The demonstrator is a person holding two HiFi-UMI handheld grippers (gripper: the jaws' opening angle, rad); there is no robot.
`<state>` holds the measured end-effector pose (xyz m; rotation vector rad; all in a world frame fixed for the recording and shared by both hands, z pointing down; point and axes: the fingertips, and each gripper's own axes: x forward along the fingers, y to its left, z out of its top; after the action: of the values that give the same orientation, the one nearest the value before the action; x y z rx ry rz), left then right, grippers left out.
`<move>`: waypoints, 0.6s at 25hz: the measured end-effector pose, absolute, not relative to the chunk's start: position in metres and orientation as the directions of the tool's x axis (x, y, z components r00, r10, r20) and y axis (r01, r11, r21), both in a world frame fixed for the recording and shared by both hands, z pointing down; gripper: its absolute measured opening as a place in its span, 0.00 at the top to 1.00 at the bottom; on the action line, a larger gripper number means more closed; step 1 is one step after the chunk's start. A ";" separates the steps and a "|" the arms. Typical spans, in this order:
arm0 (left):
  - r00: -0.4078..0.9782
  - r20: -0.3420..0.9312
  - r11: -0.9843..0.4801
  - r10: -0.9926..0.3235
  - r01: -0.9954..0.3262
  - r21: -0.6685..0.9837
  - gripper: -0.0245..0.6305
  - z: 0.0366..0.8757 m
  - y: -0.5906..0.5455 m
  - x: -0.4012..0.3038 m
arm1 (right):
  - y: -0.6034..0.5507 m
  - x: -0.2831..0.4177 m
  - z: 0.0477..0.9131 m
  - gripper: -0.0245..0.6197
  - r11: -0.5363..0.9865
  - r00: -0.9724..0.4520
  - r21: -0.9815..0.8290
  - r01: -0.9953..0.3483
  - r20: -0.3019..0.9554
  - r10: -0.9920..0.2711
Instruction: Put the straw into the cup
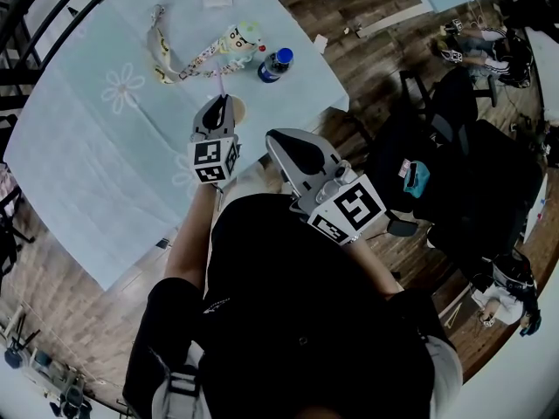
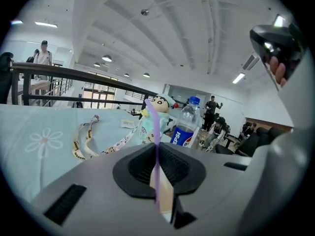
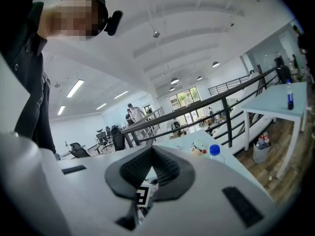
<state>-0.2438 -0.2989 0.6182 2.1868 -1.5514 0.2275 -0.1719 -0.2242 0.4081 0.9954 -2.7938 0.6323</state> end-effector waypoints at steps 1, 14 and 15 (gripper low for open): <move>0.353 0.386 -0.267 -0.852 -0.928 0.259 0.92 0.619 -0.299 -0.244 | -0.224 -0.171 0.408 0.95 0.697 -0.778 -0.347 -0.628 0.236 -0.583; 0.291 0.443 -0.237 -0.848 -0.956 0.175 0.91 0.630 -0.303 -0.248 | -0.223 -0.164 0.410 0.95 0.685 -0.767 -0.348 -0.640 0.239 -0.595; 0.289 0.444 -0.234 -0.848 -0.956 0.175 0.91 0.630 -0.304 -0.248 | -0.223 -0.163 0.411 0.95 0.684 -0.766 -0.348 -0.641 0.239 -0.597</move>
<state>-0.2484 -0.3037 0.6302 2.1546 -1.6184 0.3584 -0.1628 -0.2231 0.4107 1.0269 -2.7843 0.6373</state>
